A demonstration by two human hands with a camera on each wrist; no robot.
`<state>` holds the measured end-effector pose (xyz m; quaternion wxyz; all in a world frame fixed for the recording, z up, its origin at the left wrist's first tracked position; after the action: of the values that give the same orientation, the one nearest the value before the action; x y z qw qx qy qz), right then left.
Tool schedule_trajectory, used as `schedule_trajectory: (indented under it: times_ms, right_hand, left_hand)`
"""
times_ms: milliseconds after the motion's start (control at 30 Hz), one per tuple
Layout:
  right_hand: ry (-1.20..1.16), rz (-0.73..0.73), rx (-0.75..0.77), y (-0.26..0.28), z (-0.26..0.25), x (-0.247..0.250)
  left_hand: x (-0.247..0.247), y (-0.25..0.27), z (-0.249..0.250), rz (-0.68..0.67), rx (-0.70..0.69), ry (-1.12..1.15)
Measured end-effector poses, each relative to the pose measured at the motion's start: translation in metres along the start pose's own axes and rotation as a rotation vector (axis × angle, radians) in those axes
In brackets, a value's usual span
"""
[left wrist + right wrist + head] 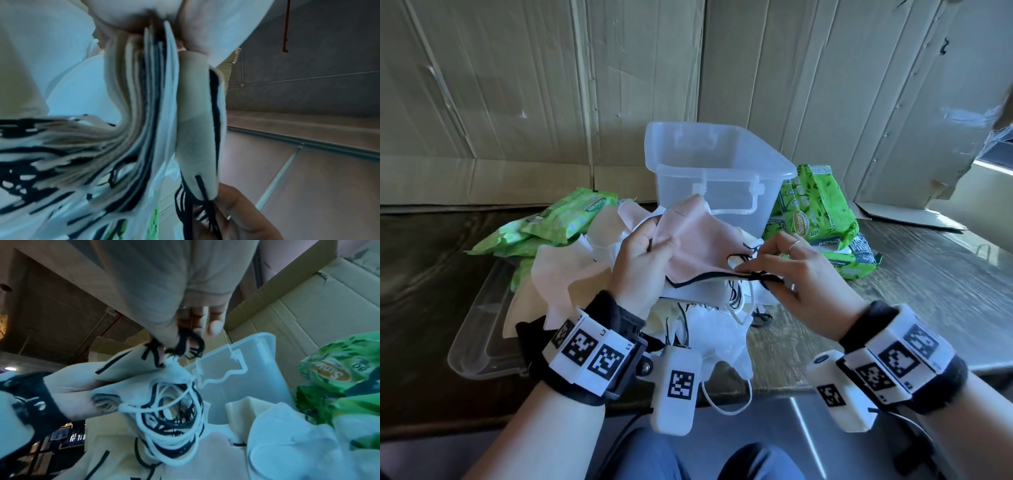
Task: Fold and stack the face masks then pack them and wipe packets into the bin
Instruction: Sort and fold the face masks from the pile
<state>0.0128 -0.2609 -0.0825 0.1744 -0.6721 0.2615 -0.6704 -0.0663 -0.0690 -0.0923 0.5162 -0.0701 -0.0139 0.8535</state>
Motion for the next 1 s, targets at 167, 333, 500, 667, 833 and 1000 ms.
schedule_trajectory:
  times_ms: [167, 333, 500, 667, 833, 1000]
  right_hand:
    - [-0.358, 0.193, -0.203, -0.003, 0.001, 0.017]
    - [-0.267, 0.176, -0.354, -0.024, -0.004, -0.003]
    - [-0.284, 0.435, -0.29, -0.03, -0.015, -0.005]
    - [-0.23, 0.394, -0.27, -0.029, -0.012, -0.005]
    - [-0.175, 0.464, -0.236, -0.026, -0.009, -0.007]
    - [-0.264, 0.426, -0.289, -0.03, -0.015, -0.004]
  left_hand:
    - [-0.005, 0.002, 0.0, -0.093, -0.018, -0.093]
    - [-0.019, 0.01, 0.004, -0.27, -0.093, -0.167]
    - [-0.018, 0.012, 0.005, -0.274, -0.179, -0.205]
    - [-0.019, 0.012, 0.003, -0.269, -0.178, -0.212]
    - [-0.022, 0.014, 0.002, -0.249, -0.112, -0.204]
    - [-0.022, 0.015, 0.003, -0.238, -0.075, -0.111]
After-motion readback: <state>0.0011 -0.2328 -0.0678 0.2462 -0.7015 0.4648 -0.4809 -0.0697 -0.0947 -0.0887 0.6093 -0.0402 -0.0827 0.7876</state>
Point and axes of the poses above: each hand's wrist, its own y-axis away from the middle knuckle, its own x-axis out of the back of the hand, z = x × y, the point moved 1 cm from there along -y, towards the middle knuckle, and after that the axes turned 15 degrees about x, right-handed, at the moved point
